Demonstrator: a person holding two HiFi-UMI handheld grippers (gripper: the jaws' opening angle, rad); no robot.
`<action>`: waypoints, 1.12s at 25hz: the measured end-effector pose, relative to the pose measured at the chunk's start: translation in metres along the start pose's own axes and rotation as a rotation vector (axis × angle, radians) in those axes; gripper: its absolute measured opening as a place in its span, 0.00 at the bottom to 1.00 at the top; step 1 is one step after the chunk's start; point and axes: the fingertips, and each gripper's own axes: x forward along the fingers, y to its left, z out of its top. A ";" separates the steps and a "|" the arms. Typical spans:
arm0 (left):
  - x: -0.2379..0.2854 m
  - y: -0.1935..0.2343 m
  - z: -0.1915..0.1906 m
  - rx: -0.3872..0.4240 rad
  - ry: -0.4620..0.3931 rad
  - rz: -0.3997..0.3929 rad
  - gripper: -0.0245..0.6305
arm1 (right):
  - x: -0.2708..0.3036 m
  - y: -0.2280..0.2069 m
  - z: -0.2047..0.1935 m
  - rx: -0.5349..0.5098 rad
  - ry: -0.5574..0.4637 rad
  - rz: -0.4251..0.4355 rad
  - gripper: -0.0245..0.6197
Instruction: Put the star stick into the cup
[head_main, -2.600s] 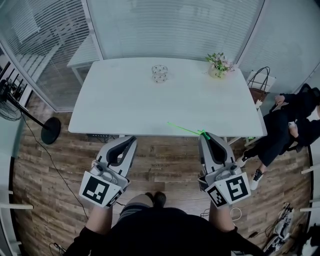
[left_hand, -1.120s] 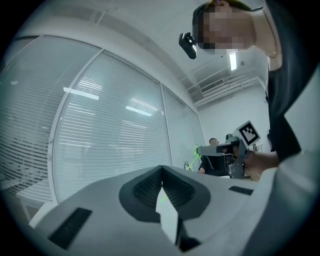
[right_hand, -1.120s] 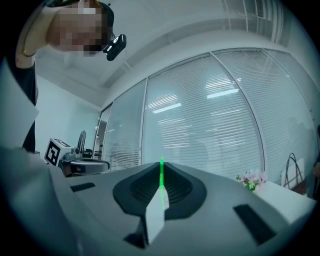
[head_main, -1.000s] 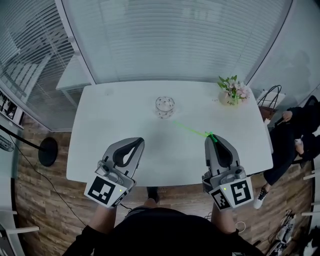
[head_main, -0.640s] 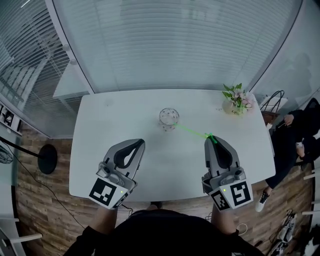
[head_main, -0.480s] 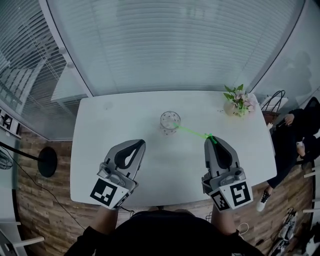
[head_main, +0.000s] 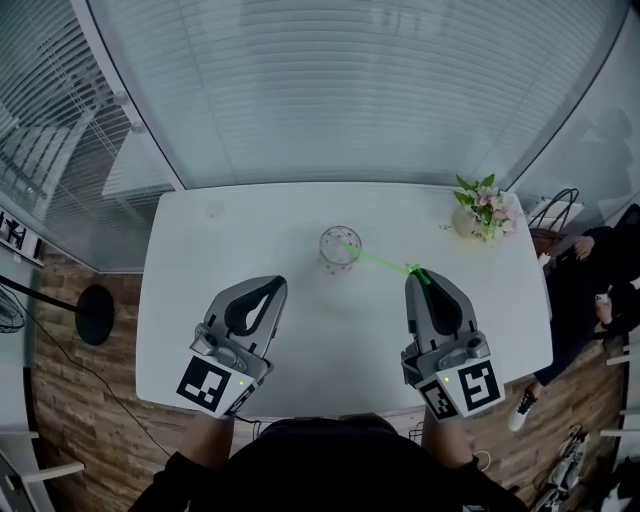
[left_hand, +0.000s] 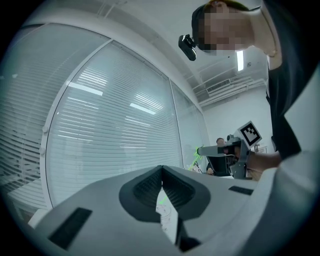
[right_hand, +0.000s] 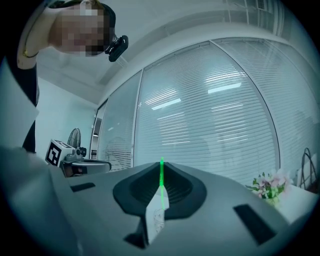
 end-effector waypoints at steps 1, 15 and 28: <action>0.001 -0.001 0.000 0.000 0.002 0.012 0.06 | 0.002 -0.002 0.000 0.001 0.003 0.014 0.07; 0.013 -0.013 -0.003 0.005 0.018 0.106 0.06 | 0.016 -0.020 -0.006 -0.011 0.009 0.136 0.07; 0.011 -0.012 -0.016 -0.004 0.045 0.142 0.06 | 0.036 -0.016 -0.047 0.004 0.054 0.192 0.07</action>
